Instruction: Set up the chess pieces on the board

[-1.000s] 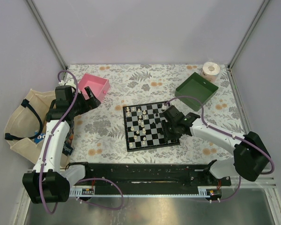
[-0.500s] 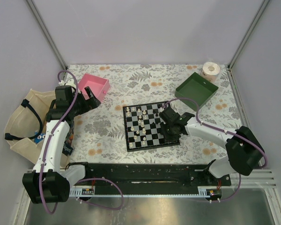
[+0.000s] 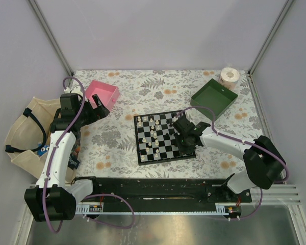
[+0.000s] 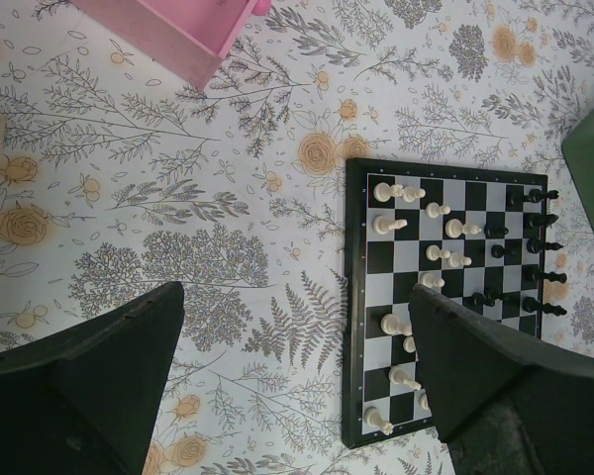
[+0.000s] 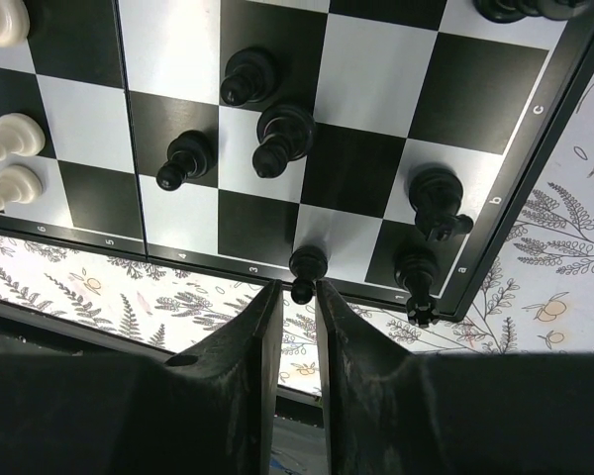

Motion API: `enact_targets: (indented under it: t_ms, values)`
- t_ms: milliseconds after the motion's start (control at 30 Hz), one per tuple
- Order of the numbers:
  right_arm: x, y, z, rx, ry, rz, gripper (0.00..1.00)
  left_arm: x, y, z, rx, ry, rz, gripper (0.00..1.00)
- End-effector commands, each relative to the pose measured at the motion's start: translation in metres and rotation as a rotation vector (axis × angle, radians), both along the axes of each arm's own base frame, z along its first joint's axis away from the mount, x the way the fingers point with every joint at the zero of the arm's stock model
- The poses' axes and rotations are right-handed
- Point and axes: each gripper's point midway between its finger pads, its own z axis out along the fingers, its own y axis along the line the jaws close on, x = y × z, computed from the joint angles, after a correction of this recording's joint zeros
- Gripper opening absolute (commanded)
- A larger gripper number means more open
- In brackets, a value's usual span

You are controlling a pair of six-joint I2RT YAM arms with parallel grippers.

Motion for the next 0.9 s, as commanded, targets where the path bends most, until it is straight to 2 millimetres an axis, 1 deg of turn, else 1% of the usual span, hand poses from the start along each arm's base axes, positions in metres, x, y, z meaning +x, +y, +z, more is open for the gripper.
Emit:
enact_targets:
  t_ms: [0, 100, 267, 400, 733, 867]
  values:
    - [0.017, 0.012, 0.011, 0.019, -0.065, 0.002, 0.28, 0.007, 0.000, 0.012, -0.003, -0.048, -0.009, 0.99]
    - [0.017, 0.010, 0.009, 0.004, -0.063, -0.003, 0.27, 0.007, 0.000, 0.012, -0.002, -0.046, -0.009, 0.99]
    - [0.020, 0.007, 0.010, -0.010, -0.082, -0.016, 0.19, 0.007, 0.000, 0.012, -0.002, -0.048, -0.010, 0.99]
    - [0.021, 0.004, 0.012, -0.018, -0.090, -0.024, 0.17, 0.007, 0.000, 0.011, -0.003, -0.045, -0.010, 0.99]
    - [0.023, 0.000, 0.010, -0.037, -0.102, -0.045, 0.16, 0.006, -0.001, 0.011, -0.004, -0.045, -0.012, 0.99]
    - [0.025, 0.000, 0.013, -0.031, -0.114, -0.056, 0.16, 0.006, 0.000, 0.011, -0.005, -0.045, -0.011, 0.99]
